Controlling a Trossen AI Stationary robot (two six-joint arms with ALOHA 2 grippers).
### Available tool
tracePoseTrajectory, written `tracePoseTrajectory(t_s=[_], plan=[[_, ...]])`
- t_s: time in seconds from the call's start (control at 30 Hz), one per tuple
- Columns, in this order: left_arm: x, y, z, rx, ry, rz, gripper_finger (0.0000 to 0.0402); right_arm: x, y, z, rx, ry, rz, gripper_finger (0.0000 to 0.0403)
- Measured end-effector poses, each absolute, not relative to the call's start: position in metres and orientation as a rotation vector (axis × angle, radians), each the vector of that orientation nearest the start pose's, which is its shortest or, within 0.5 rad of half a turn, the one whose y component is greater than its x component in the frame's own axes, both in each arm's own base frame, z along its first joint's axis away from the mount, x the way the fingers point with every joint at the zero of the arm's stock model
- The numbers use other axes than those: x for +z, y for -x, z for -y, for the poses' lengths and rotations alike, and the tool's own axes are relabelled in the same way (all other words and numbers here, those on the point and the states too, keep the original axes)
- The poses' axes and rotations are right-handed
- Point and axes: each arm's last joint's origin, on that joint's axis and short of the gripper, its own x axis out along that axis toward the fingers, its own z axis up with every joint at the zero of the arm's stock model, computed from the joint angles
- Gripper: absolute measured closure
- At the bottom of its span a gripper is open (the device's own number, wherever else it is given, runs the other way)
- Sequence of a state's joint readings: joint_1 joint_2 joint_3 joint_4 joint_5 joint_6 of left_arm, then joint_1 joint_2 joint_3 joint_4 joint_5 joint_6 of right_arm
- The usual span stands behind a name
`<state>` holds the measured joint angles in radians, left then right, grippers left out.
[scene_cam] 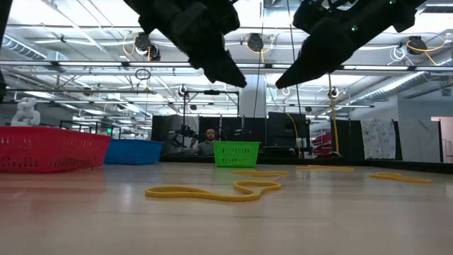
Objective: Sort rubber bands into baskets
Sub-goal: Put the yellow rubber band into the green basket
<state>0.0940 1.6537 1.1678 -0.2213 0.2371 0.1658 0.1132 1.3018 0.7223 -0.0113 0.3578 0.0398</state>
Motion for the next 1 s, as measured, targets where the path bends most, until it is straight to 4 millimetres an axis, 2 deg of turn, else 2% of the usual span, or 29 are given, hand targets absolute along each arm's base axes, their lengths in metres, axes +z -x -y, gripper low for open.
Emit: tracePoseTrajectory(t_s=[0.17, 0.3, 0.43, 0.63, 0.8, 1.0], plan=[[0.219, -0.367, 0.02, -0.275, -0.102, -0.701, 0.0283, 0.222, -0.265, -0.033, -0.099, 0.035, -0.587, 0.0273], [0.201, -0.368, 0.056, -0.347, -0.098, -0.754, 0.0283, 0.233, -0.267, -0.046, -0.018, -0.004, -0.576, 0.0273], [0.197, -0.363, 0.091, -0.415, -0.094, -0.763, 0.0283, 0.243, -0.268, -0.059, 0.024, 0.001, -0.562, 0.0273], [0.189, -0.355, 0.135, -0.423, -0.137, -0.758, 0.0283, 0.257, -0.269, -0.075, 0.073, -0.002, -0.518, 0.0273], [0.171, -0.354, 0.16, -0.395, -0.171, -0.751, 0.0283, 0.268, -0.269, -0.087, 0.11, -0.017, -0.485, 0.0273], [0.134, -0.363, 0.173, -0.365, -0.123, -0.763, 0.0283, 0.274, -0.268, -0.095, 0.145, 0.0, -0.44, 0.0273]])
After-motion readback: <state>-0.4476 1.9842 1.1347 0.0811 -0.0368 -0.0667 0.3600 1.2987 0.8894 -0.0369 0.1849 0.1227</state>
